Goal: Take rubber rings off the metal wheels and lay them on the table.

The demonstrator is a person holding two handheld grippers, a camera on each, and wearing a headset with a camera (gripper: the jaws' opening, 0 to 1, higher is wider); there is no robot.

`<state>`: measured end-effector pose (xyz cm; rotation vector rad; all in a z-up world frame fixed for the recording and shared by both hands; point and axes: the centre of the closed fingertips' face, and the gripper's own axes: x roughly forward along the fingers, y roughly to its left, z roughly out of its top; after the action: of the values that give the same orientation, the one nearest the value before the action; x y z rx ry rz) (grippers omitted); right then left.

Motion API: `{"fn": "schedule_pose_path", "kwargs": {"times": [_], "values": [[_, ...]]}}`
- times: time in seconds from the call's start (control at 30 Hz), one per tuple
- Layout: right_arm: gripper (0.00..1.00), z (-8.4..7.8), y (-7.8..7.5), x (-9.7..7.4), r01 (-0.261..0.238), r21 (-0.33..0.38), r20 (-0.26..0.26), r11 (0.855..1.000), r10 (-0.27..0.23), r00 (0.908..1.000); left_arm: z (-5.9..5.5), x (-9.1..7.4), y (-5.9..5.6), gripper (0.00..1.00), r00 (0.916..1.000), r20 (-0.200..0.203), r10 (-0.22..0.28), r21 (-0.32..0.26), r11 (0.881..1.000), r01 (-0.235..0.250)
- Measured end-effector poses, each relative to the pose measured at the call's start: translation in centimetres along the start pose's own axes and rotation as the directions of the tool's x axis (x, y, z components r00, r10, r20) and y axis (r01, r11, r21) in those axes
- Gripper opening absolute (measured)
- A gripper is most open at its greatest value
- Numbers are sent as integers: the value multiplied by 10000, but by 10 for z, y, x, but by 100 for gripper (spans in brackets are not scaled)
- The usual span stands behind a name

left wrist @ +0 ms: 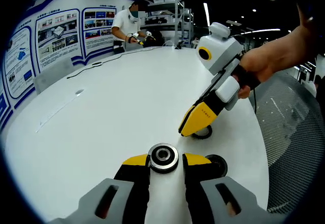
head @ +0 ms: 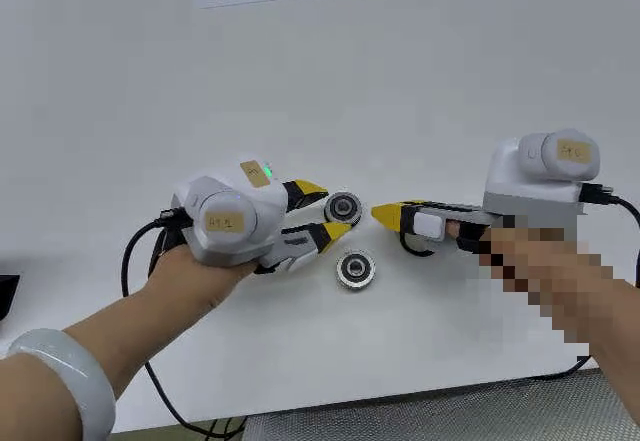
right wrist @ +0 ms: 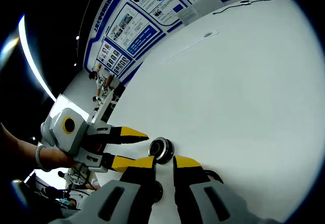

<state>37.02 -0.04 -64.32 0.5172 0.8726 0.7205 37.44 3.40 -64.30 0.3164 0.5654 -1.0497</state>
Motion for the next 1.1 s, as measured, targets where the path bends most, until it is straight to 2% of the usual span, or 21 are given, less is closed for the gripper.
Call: {"fn": "schedule_pose_path", "kwargs": {"times": [0.53,1.1], "values": [[14,1,-1,11,-180,349,-23,9992,181,9998,-2,13,6,18,9991,-426,32,103,9999,-28],[15,-1,-3,29,-333,636,-245,9974,349,9991,-2,13,5,14,9993,-371,-95,282,9995,106]]}}
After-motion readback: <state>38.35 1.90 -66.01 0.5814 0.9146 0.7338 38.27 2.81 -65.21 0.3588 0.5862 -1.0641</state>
